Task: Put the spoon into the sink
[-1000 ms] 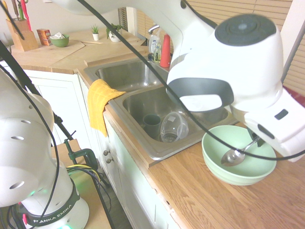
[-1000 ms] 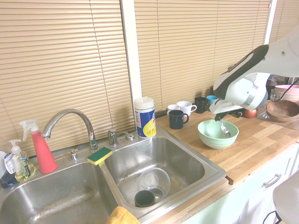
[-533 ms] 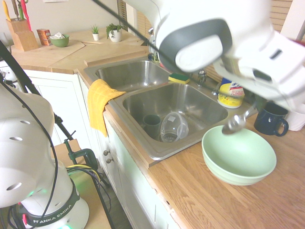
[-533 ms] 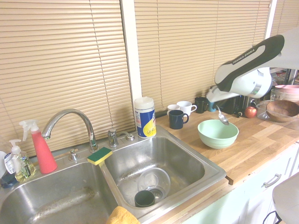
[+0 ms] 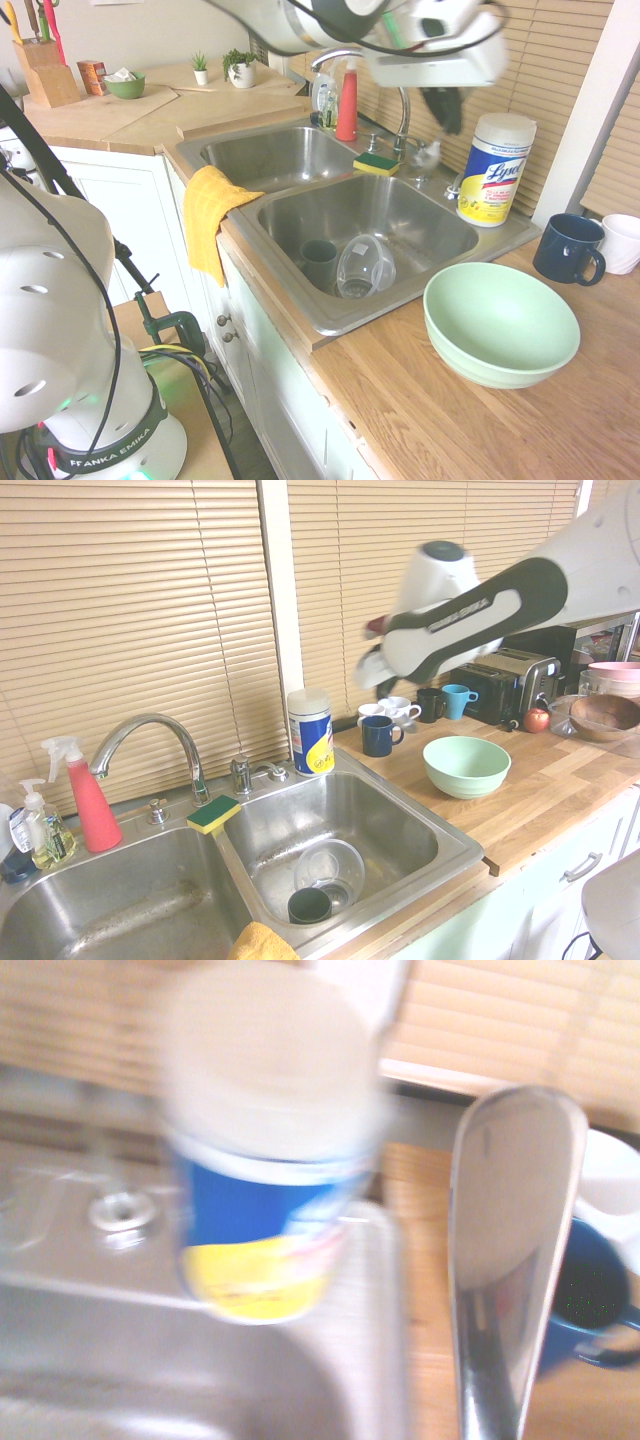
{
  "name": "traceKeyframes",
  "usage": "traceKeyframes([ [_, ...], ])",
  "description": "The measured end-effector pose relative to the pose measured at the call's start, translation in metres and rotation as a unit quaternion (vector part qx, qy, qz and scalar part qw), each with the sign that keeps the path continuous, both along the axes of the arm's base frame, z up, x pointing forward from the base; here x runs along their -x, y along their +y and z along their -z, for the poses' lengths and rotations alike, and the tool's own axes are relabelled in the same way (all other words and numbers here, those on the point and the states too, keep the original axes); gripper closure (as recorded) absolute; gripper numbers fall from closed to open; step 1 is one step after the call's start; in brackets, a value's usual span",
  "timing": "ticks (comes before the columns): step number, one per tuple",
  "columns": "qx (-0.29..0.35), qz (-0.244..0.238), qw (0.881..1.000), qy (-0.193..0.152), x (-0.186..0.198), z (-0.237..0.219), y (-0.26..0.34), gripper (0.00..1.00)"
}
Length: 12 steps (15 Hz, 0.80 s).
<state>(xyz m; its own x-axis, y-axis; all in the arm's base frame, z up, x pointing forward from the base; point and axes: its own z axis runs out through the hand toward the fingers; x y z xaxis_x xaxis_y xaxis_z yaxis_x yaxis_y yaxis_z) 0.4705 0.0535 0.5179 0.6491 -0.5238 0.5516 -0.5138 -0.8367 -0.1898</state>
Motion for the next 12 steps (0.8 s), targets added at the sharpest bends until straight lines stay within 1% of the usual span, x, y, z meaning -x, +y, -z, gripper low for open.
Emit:
traceKeyframes([
  [2, 0.031, -0.023, 0.999, 0.023, 0.001, 0.034, 0.037, 1.0],
  [4, 0.053, -0.039, 0.997, 0.039, 0.01, 0.072, 0.057, 1.0],
  [8, 0.087, -0.075, 0.991, 0.07, 0.049, 0.137, 0.082, 1.0],
  [10, 0.103, -0.082, 0.988, 0.081, 0.062, 0.162, 0.096, 1.0],
  [12, 0.11, -0.082, 0.986, 0.1, 0.065, 0.187, 0.103, 1.0],
])
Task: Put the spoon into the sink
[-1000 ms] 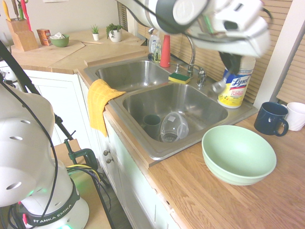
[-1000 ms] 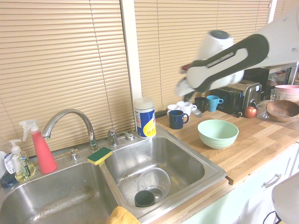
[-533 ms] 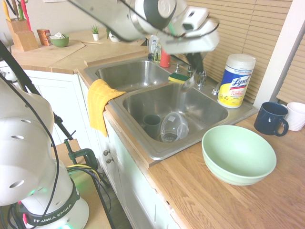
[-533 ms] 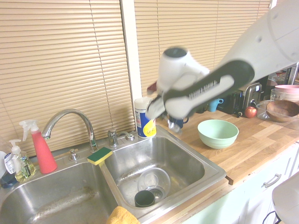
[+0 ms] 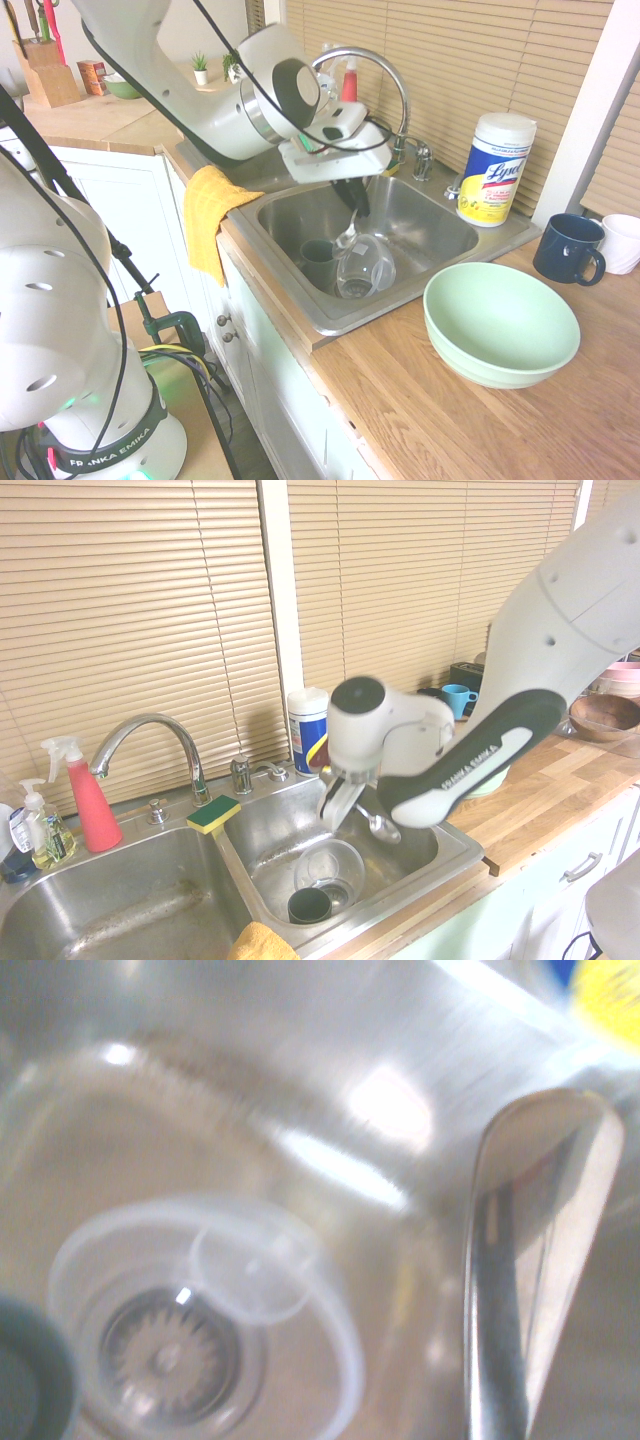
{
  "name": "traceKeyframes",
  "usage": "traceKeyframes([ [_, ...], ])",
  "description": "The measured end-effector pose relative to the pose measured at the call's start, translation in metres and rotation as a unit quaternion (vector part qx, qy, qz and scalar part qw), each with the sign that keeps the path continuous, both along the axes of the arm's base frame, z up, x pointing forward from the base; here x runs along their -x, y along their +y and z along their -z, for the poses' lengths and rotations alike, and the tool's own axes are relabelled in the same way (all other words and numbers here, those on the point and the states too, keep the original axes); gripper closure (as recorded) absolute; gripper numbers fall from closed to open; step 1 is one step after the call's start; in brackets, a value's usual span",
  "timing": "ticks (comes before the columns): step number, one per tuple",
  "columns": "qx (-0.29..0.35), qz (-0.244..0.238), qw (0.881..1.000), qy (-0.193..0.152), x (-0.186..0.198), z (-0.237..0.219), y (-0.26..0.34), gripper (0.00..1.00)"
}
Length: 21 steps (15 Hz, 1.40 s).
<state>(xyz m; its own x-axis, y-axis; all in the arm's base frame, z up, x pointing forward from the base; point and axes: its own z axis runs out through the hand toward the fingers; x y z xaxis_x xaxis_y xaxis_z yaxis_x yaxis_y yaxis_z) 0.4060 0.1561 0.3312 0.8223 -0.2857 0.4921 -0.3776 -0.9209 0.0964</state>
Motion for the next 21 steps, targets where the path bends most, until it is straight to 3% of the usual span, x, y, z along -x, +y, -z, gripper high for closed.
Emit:
traceKeyframes([
  [6, 0.008, 0.025, 0.997, 0.078, -0.042, 0.075, 0.002, 1.0],
  [10, 0.012, 0.037, 0.994, 0.105, -0.069, 0.116, 0.009, 1.0],
  [11, 0.012, 0.041, 0.993, 0.109, -0.071, 0.121, 0.013, 0.0],
  [17, 0.007, 0.039, 0.992, 0.119, -0.077, 0.113, 0.016, 0.0],
  [21, 0.004, 0.033, 0.994, 0.105, -0.082, 0.089, 0.016, 0.0],
])
